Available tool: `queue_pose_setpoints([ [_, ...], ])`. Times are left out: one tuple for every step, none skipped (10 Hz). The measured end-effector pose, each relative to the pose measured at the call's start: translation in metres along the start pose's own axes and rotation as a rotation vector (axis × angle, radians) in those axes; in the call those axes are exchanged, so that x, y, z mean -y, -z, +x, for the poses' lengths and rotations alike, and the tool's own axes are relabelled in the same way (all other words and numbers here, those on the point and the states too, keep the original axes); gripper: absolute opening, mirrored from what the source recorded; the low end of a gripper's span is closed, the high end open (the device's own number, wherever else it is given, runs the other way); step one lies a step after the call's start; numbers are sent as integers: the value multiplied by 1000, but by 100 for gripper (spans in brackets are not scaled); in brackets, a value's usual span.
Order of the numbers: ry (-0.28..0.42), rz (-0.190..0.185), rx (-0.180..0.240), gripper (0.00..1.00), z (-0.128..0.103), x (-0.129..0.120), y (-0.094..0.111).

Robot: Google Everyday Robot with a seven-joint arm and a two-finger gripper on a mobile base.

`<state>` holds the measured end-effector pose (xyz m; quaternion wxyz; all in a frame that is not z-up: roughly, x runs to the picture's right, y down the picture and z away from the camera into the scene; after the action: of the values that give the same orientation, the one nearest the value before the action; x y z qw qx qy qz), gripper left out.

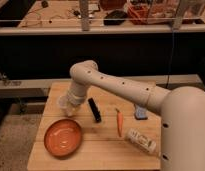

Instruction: Place the ceramic cup in the ceramic bowl

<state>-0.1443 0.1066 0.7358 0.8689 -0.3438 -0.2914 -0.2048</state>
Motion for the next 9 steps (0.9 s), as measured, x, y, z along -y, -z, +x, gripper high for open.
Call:
queue_pose_setpoints([
  [-5,24,-28,33,3,1,10],
  [-18,55,-57,45,9,2,22],
  [-28,77,-62,56,13,2,27],
  [-36,90,-62,64,18,1,28],
  [-42,110,-58,75,23,-1,28],
  [-38,132,-54,79,24,0,27],
  [-20,165,-56,80,24,-1,27],
  [7,209,-60,80,24,-1,28],
  [30,223,-61,80,22,1,27],
])
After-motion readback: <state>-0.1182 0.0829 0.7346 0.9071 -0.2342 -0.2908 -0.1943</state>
